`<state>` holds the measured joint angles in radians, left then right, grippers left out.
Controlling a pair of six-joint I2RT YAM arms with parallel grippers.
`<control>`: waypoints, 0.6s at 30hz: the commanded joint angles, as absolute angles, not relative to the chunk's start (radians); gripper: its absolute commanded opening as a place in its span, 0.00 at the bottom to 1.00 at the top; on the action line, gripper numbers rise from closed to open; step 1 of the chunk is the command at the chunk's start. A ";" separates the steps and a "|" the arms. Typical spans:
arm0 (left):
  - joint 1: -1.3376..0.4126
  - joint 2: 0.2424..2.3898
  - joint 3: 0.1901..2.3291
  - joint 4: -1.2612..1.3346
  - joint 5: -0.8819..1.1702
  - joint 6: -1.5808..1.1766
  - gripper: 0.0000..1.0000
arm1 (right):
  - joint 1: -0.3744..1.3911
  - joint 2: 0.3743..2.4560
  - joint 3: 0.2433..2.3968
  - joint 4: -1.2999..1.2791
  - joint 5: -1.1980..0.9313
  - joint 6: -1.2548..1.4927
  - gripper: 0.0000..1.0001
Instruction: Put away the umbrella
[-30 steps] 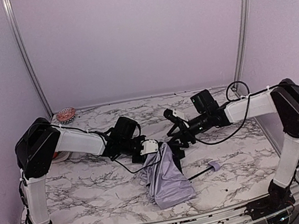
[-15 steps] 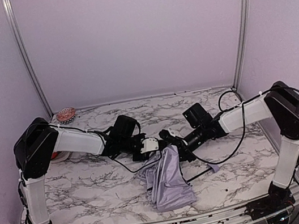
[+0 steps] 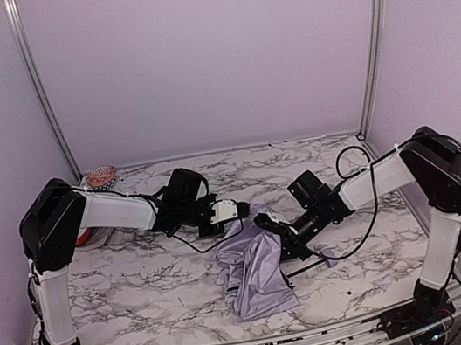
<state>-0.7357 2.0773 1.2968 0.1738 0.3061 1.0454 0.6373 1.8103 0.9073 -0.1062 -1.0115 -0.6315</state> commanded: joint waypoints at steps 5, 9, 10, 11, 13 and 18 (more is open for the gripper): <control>-0.722 2.135 1.350 0.230 0.320 1.013 0.17 | 0.575 1.927 0.966 -0.144 -1.010 -0.517 0.00; -0.709 2.142 1.359 0.306 0.196 0.936 0.54 | 0.567 1.956 0.983 -0.140 -1.009 -0.506 0.00; -0.698 2.141 1.359 0.358 0.123 0.901 0.62 | 0.564 1.966 0.989 -0.145 -1.008 -0.500 0.00; -0.689 2.138 1.362 0.407 0.069 0.865 0.69 | 0.562 1.976 0.994 -0.146 -1.007 -0.491 0.00; -0.634 2.124 1.367 0.496 -0.034 0.782 0.80 | 0.555 1.993 1.004 -0.142 -1.002 -0.468 0.00; -0.620 1.966 1.267 0.564 -0.149 0.723 0.87 | 0.540 2.041 1.049 -0.165 -0.987 -0.404 0.00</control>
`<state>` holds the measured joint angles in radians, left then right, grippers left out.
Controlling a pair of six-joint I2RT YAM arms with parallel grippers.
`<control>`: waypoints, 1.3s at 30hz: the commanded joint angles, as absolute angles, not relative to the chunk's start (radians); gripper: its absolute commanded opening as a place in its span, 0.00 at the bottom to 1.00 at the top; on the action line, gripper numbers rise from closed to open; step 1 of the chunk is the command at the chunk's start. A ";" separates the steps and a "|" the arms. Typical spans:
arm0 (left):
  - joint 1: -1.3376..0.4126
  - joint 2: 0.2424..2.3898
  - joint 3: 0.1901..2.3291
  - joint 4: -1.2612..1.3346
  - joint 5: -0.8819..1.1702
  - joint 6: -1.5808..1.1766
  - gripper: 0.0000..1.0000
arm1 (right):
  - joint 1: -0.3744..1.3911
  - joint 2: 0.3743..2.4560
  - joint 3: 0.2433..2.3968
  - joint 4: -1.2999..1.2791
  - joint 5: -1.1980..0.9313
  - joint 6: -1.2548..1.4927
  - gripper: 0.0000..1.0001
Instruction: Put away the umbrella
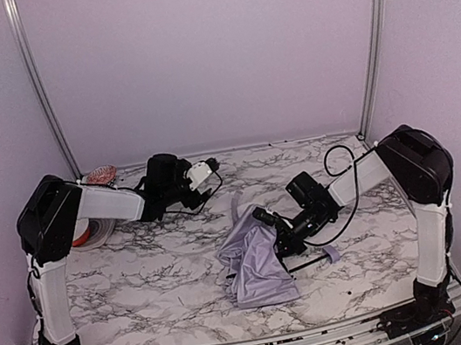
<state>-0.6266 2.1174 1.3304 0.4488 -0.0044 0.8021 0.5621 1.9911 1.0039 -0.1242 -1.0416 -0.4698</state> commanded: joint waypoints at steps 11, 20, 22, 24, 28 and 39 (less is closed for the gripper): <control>-0.972 1.690 1.157 -0.087 0.384 0.646 0.73 | 0.517 2.145 1.151 -0.206 -0.960 -0.270 0.00; -0.980 1.900 1.296 0.006 0.264 0.427 0.83 | 0.516 2.143 1.153 -0.202 -0.962 -0.269 0.00; -0.980 1.923 1.300 0.009 0.292 0.421 0.77 | 0.516 2.139 1.156 -0.198 -0.963 -0.261 0.01; -0.977 1.949 1.305 0.004 0.273 0.410 0.70 | 0.516 2.129 1.160 -0.185 -0.980 -0.245 0.03; -0.950 2.016 1.341 -0.017 0.222 0.354 0.48 | 0.516 2.085 1.173 -0.153 -1.003 -0.219 0.10; -0.892 2.101 1.341 -0.117 0.364 0.335 0.00 | 0.502 1.936 1.177 -0.126 -0.871 -0.068 0.35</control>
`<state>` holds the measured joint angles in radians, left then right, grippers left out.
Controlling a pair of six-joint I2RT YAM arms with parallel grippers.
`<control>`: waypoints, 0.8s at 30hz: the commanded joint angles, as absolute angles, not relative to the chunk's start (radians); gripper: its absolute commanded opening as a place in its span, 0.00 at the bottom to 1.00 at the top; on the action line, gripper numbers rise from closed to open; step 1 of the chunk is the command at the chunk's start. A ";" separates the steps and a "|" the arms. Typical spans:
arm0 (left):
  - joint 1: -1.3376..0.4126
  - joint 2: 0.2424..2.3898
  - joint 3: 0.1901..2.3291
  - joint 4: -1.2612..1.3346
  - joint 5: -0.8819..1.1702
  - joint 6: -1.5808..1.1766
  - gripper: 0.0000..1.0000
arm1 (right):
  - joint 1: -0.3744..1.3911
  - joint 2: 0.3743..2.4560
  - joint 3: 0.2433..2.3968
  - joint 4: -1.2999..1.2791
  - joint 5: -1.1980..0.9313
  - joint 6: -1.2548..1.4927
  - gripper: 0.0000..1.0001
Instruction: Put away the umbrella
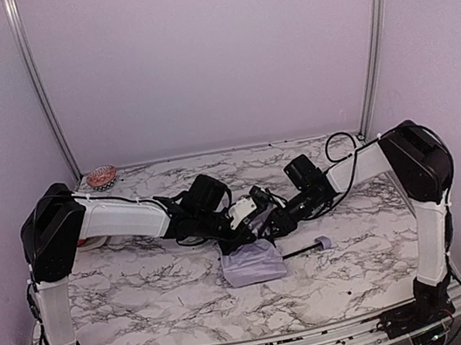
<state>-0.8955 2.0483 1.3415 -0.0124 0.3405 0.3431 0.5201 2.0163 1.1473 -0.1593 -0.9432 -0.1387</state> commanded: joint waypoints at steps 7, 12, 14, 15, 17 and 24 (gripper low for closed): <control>-0.800 2.197 1.423 -0.122 0.378 0.238 0.00 | 0.427 1.771 1.069 -0.069 -0.710 -0.015 0.38; -0.798 2.232 1.431 -0.128 0.447 0.244 0.00 | 0.496 1.579 0.936 0.040 -0.667 -0.215 0.44; -0.798 2.236 1.430 -0.135 0.456 0.248 0.00 | 0.600 1.520 0.892 0.030 -0.598 -0.418 0.48; -0.798 2.238 1.427 -0.135 0.460 0.252 0.00 | 0.657 1.499 0.868 0.018 -0.558 -0.536 0.51; -0.798 2.242 1.421 -0.136 0.460 0.257 0.00 | 0.759 1.477 0.823 -0.003 -0.492 -0.743 0.57; -0.796 2.267 1.433 -0.159 0.481 0.259 0.00 | 0.880 1.553 0.836 0.038 -0.267 -0.906 0.99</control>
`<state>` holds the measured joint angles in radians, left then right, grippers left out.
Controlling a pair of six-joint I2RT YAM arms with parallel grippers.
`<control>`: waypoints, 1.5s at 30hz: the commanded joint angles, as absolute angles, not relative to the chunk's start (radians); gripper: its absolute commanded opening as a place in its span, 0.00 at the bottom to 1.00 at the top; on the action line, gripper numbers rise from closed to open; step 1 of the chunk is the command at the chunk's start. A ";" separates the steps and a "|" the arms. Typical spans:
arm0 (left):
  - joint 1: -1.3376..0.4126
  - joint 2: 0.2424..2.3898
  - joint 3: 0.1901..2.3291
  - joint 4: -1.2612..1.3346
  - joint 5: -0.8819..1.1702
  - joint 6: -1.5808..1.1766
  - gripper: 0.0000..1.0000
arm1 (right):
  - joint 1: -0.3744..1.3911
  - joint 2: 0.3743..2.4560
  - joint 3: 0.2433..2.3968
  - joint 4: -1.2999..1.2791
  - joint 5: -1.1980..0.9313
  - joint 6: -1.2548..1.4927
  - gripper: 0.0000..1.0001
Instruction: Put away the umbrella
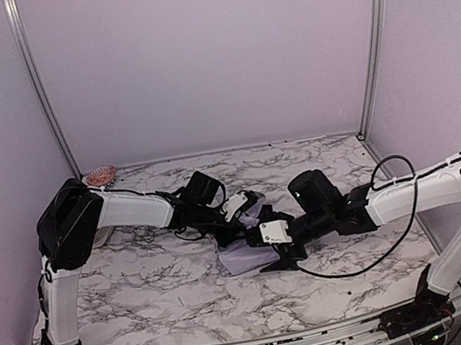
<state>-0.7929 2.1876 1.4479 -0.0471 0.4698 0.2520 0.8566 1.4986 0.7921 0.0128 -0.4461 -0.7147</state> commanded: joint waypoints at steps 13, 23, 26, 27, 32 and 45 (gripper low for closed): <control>-0.795 2.279 1.450 -0.179 0.522 0.283 0.00 | 0.903 1.804 0.953 -0.051 -0.112 -0.948 0.66; -0.788 2.259 1.500 -0.257 0.569 0.378 0.00 | 0.913 1.866 1.004 -0.129 -0.036 -0.880 0.37; -0.772 2.207 1.519 -0.241 0.547 0.361 0.39 | 0.919 1.854 1.013 -0.205 -0.086 -0.833 0.32; -0.764 2.186 1.520 -0.214 0.526 0.343 0.60 | 0.919 1.853 1.016 -0.232 -0.102 -0.809 0.32; -0.672 2.072 1.470 0.071 0.415 0.154 0.85 | 0.921 1.872 1.011 -0.338 -0.185 -0.718 0.29; -0.657 1.503 0.838 0.522 0.371 0.275 0.89 | 0.795 2.122 1.218 -0.676 -0.516 -0.516 0.30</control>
